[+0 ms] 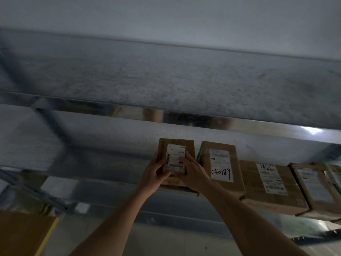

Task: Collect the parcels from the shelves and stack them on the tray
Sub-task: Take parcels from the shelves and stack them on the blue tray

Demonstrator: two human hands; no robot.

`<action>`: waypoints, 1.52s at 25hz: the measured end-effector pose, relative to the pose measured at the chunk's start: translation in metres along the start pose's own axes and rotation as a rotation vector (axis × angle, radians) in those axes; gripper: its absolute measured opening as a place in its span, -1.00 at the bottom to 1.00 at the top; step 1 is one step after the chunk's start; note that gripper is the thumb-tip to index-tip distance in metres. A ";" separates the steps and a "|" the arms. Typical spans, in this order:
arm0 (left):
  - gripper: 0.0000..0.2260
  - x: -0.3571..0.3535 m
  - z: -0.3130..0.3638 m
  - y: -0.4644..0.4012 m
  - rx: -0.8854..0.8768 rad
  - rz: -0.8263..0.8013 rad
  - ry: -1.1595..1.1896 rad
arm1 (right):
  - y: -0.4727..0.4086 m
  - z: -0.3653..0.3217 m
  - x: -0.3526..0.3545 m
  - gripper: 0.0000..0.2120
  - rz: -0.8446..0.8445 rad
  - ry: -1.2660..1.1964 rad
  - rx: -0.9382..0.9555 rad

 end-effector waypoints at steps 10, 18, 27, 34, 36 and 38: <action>-0.42 0.040 0.018 0.040 0.050 0.073 0.053 | 0.009 -0.036 -0.009 -0.29 -0.059 0.081 0.097; -0.41 0.132 0.046 0.125 0.185 0.270 0.037 | 0.030 -0.144 0.001 -0.36 -0.094 0.110 0.356; -0.33 0.219 0.097 0.257 0.310 0.519 -0.079 | 0.086 -0.269 0.003 -0.33 -0.206 0.105 0.616; -0.36 0.286 0.146 0.350 0.376 0.705 -0.187 | 0.148 -0.376 0.012 -0.40 -0.269 0.056 0.835; -0.37 0.307 0.156 0.379 0.387 0.765 -0.217 | 0.166 -0.412 0.010 -0.42 -0.270 0.059 0.899; -0.38 0.324 0.167 0.413 0.411 0.811 -0.240 | 0.187 -0.447 0.005 -0.42 -0.262 0.097 0.958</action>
Point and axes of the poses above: each hand's wrist, its own y-axis away from the middle knuckle, its own x-axis out of the back of the hand, z = x × y, the point moved 9 cm from there along -y, towards the middle knuckle, and after that the axes turned 3 degrees about -z, right-handed, at the moved point
